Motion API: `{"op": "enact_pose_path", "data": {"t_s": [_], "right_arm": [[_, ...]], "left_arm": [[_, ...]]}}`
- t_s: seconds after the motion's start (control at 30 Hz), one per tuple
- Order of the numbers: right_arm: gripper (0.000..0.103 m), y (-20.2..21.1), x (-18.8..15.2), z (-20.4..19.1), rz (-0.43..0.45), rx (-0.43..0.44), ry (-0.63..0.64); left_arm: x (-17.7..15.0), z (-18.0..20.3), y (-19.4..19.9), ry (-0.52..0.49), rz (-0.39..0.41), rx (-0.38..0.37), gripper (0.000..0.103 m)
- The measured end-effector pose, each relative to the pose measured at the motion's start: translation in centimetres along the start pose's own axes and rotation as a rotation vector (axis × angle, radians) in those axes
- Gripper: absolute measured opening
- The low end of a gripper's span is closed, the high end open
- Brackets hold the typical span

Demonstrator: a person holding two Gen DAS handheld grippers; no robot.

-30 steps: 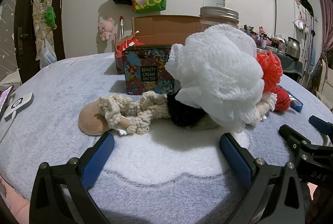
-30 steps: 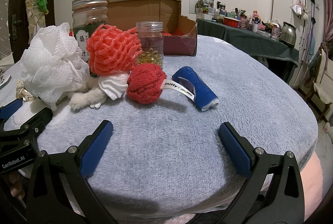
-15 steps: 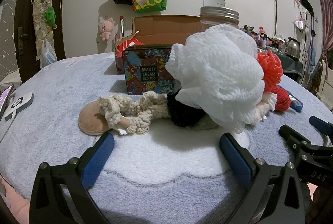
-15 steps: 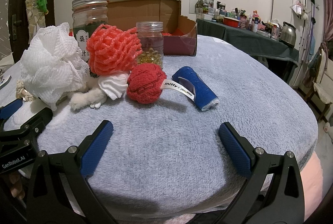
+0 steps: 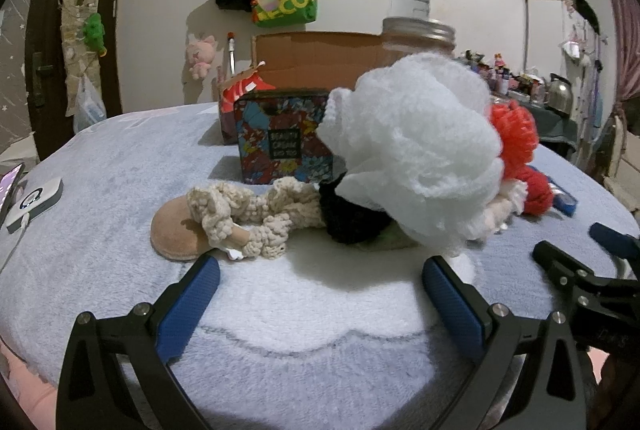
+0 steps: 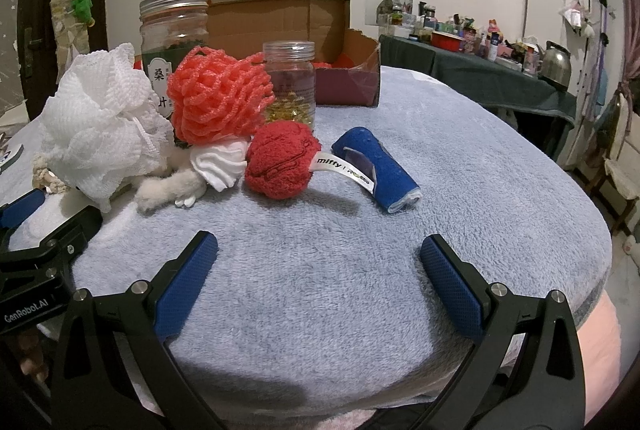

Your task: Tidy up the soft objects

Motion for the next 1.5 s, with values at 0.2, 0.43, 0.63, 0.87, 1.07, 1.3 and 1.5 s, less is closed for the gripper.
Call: {"op": "enact_pose_path", "data": {"t_s": [0.2, 0.43, 0.63, 0.87, 1.07, 1.3, 1.5], "right_arm": [[0.103, 0.7, 0.5, 0.6, 0.005, 0.043, -0.007], [0.103, 2.3, 3.8, 1.1, 0.071, 0.103, -0.016], [0.103, 2.9, 7.0, 0.0, 0.103, 0.172, -0.002], [0.103, 1.2, 9.9, -1.5, 0.065, 0.271, -0.005], [0.101, -0.7, 10.5, -3.1, -0.009, 0.391, -0.005], [0.060, -2.3, 9.3, -5.4, -0.124, 0.532, 0.018], [0.044, -1.9, 8.8, -5.5, -0.128, 0.555, -0.004]], "left_arm": [[0.8, -0.1, 1.4, -0.029, 0.022, -0.060, 0.103], [3.2, 1.4, 2.6, -0.040, 0.012, -0.167, 0.103], [5.5, 2.7, 1.9, -0.070, -0.007, -0.230, 0.103], [7.4, 3.4, 0.8, -0.102, -0.028, -0.257, 0.103], [7.3, 3.9, -1.0, -0.112, -0.089, -0.310, 0.093], [6.3, 4.4, -2.2, -0.088, -0.149, -0.384, 0.065], [6.3, 4.6, -1.3, -0.098, -0.143, -0.401, 0.052]]}}
Point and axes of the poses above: each gripper's, at about its wrist camera, not at the fingertips, and y roughly against the way its jaws point, z to its right, x to its top, the point moved 10 cm from there along -y, roughly the way its jaws point, and after that the axes turned 13 degrees about -x, right-handed, at the moved point
